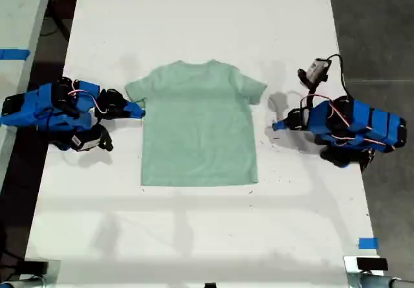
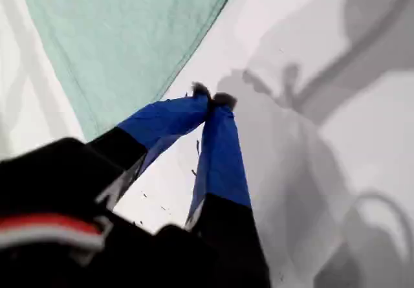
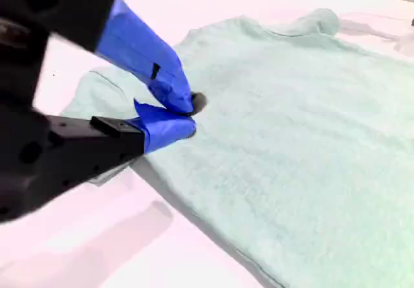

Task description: Fold t shirt

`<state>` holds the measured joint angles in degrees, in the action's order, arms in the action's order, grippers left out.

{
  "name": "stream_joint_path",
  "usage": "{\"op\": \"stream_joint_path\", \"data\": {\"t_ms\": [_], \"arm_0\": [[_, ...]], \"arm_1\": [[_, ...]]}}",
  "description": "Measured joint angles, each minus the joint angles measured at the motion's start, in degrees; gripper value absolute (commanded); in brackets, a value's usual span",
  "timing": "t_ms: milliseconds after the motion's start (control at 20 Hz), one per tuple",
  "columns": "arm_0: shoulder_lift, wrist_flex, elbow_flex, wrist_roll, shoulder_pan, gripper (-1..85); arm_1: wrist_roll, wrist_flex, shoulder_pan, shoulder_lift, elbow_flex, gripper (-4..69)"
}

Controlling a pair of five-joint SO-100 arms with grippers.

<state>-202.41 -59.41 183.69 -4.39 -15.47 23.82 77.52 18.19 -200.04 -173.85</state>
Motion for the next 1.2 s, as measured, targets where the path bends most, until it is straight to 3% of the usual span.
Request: {"op": "stream_joint_path", "data": {"t_ms": [700, 950, 1050, 1200], "arm_0": [[0.0, 0.0, 0.0, 0.0, -0.2, -0.1], [0.0, 0.0, 0.0, 1.1, -1.5, -0.1], [0.0, 0.0, 0.0, 1.1, -1.4, -0.1], [0.0, 0.0, 0.0, 1.1, -1.4, 0.2]], "arm_1": [[-0.1, 2.5, -0.9, 0.3, 0.3, 1.6], [0.6, 7.4, 2.3, 25.6, 21.1, 2.4], [2.3, 8.0, 5.2, 37.7, 32.2, 7.2], [6.3, 10.0, 11.5, 55.2, 48.3, 22.1]]}}
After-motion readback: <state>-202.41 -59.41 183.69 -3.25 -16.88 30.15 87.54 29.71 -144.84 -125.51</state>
